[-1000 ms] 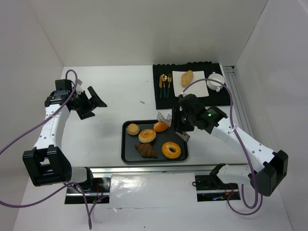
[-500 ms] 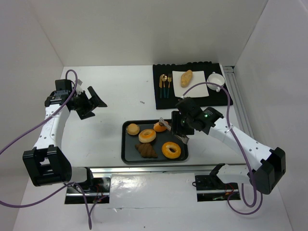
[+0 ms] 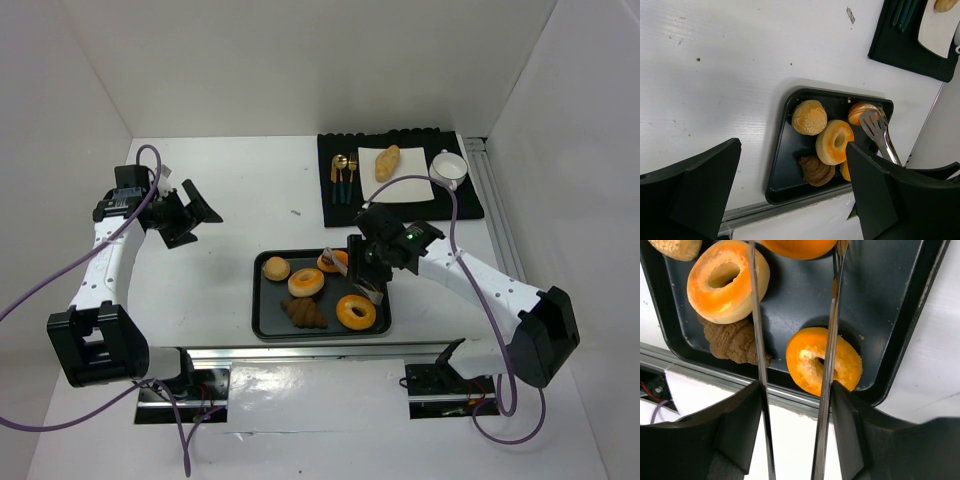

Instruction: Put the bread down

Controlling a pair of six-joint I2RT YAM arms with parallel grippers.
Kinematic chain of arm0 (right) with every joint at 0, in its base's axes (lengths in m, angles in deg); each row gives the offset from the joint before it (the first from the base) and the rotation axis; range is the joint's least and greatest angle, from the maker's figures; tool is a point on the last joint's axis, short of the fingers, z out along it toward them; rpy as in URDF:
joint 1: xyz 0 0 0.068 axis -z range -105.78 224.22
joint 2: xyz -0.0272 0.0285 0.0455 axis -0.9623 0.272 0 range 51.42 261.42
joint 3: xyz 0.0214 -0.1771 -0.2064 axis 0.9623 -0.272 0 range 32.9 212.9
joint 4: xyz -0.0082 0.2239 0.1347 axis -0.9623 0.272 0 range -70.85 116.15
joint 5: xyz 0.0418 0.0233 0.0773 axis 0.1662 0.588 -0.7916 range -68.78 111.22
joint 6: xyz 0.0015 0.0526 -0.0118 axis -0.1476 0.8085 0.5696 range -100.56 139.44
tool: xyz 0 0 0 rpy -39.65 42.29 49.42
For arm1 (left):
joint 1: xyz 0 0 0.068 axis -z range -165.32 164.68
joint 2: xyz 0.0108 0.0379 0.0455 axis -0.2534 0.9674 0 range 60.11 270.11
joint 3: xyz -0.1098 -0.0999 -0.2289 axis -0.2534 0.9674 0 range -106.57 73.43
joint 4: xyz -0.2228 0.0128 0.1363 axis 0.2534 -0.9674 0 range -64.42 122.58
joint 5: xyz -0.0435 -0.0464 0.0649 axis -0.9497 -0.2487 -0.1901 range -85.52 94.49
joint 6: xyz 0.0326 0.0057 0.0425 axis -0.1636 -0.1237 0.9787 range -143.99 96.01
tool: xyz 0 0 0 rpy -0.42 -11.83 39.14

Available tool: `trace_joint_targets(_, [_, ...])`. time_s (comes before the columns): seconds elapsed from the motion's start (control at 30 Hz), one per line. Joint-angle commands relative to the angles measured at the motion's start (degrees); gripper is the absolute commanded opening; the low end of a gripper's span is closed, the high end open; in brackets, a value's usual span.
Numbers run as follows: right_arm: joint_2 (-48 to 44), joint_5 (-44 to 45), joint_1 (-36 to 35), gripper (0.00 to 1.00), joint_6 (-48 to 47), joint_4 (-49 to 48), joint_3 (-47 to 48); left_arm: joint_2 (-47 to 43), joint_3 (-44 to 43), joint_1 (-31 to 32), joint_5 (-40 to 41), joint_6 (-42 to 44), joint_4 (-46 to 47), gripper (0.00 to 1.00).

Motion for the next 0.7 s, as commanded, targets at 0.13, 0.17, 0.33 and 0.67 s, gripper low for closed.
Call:
trace_joint_targets(0.13, [-1.87, 1.21, -0.36, 0.41, -0.55, -2.47, 0.40, -1.54, -0.17, -0.18, -1.00, 1.11, 1.31, 1.00])
trace_joint_targets(0.17, [-1.88, 1.21, -0.36, 0.41, -0.55, -1.86, 1.09, -1.54, -0.17, -0.18, -1.00, 1.11, 1.31, 1.00])
trace_joint_targets(0.33, [-3.72, 3.84, -0.36, 0.39, -0.55, 5.70, 4.96, -1.01, -0.17, -0.18, -1.00, 1.11, 1.83, 1.00])
trace_joint_targets(0.67, [-3.73, 21.66, 7.01, 0.37, -6.07, 7.30, 15.60, -0.48, 0.36, -0.18, -2.06, 1.11, 2.36, 1.00])
